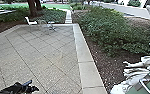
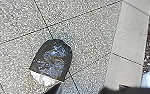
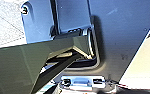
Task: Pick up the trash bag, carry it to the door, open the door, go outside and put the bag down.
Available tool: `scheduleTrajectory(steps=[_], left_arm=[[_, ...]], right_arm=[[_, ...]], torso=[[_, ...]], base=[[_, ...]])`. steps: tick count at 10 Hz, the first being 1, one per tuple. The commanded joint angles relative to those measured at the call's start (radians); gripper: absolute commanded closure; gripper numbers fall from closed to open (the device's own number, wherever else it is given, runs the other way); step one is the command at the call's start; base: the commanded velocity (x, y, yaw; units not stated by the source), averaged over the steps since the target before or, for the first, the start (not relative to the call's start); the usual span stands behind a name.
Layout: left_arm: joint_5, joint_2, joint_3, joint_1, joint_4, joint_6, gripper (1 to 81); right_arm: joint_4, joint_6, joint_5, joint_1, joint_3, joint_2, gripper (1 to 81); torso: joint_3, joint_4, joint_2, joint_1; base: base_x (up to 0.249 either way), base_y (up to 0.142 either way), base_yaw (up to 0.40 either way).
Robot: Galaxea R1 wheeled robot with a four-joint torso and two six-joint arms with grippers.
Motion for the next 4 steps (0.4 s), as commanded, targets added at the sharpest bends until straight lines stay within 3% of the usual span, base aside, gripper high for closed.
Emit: scheduleTrajectory(steps=[1,3,4], left_arm=[[0.130,-0.037,-0.024,-0.125,-0.022,0.013,1.0],[0.155,-0.031,-0.018,-0.105,-0.022,0.022,1.0],[0.164,-0.031,-0.007,-0.090,-0.022,0.048,1.0]], right_arm=[[-0.015,-0.031,-0.066,-0.002,0.029,0.013,1.0],[-0.017,-0.031,-0.066,-0.002,0.029,0.013,1.0],[-0.017,-0.031,-0.066,-0.002,0.031,0.013,1.0]], torso=[[0.000,0.000,0.000,0.000],[0.000,0.000,0.000,0.000],[0.000,0.000,0.000,0.000]], base=[[0.000,0.000,0.000],[0.000,0.000,0.000],[0.000,0.000,0.000]])
